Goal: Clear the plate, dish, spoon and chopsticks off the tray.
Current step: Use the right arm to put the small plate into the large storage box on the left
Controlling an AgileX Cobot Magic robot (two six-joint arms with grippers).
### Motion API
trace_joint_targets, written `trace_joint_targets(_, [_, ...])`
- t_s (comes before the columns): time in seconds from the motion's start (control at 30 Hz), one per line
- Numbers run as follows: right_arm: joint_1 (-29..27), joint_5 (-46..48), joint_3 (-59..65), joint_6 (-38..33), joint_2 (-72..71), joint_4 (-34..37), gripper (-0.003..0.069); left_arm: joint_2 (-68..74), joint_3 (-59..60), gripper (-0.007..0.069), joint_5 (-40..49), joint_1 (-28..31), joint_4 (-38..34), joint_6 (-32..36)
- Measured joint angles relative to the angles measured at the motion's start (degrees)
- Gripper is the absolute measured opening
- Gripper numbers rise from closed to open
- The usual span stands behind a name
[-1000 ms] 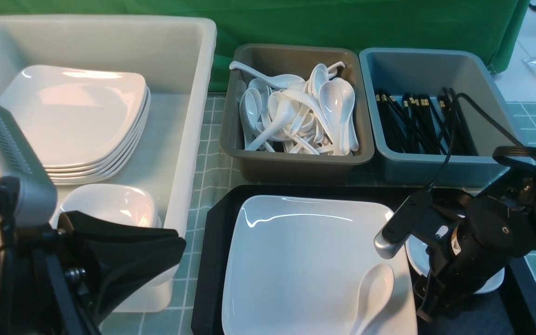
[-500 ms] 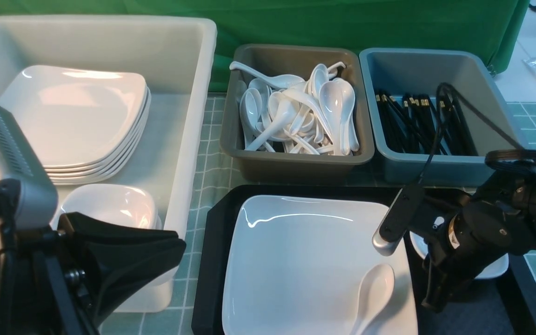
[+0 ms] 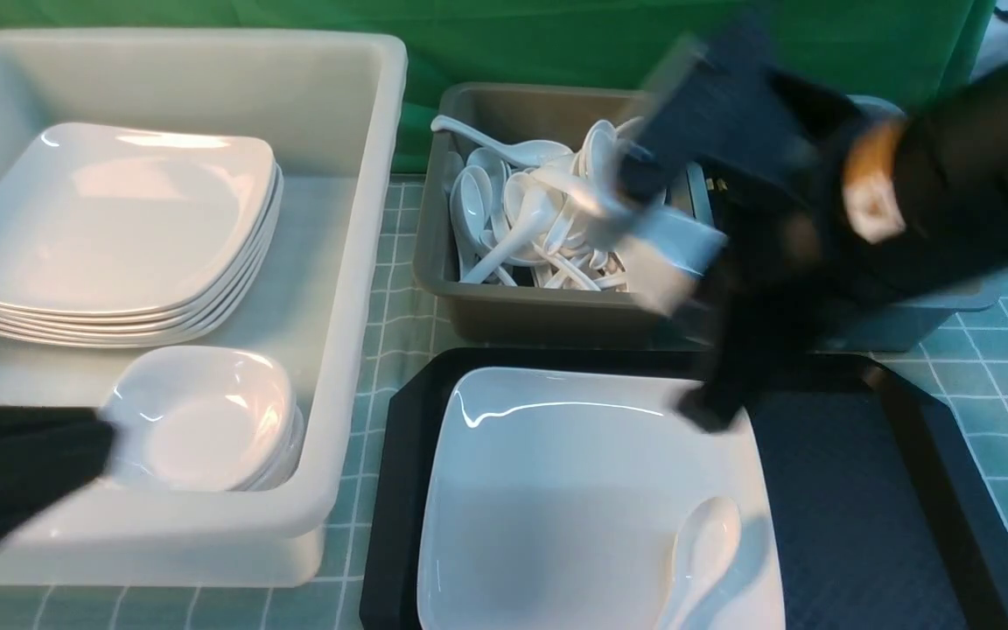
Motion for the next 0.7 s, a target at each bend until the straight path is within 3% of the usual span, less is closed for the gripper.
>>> trace_joint_targets(0.13, [5.78,-8.26,-9.86,-11.64,10.12,5.47,0.0055,-6.41,-1.73,0.0017,10.89,0.00,7.72,-7.42])
trace_joint_targets(0.3, [9.42,-10.94,-19.87,-21.91,22.50,7.12,0.0055,-14.10,-2.11,0.0017,17.18,0.00,8.99,-10.36])
trace_joint_targets(0.7, [9.45,-5.12,-40.27,-27.13,45.91,9.39,0.0055,-20.12,-2.18,0.0017,20.64,0.00,8.62,-10.92])
